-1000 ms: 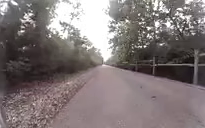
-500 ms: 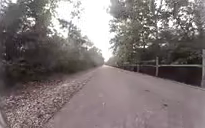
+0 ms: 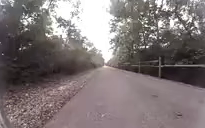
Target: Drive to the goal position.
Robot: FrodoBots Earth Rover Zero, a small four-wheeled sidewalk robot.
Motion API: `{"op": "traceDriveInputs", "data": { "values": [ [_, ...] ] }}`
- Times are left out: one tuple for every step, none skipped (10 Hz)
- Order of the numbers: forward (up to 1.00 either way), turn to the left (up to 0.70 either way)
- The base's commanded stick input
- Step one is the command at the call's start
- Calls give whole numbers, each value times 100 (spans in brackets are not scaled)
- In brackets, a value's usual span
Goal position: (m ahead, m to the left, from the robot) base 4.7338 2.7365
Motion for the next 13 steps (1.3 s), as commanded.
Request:
{"op": "traceDriveInputs", "data": {
  "values": [
    [70,0],
    [70,0],
    [70,0],
    [70,0],
    [70,0],
    [70,0],
    [70,0],
    [70,0],
    [70,0],
    [70,0],
    [70,0],
    [70,0],
    [70,0]
  ]
}}
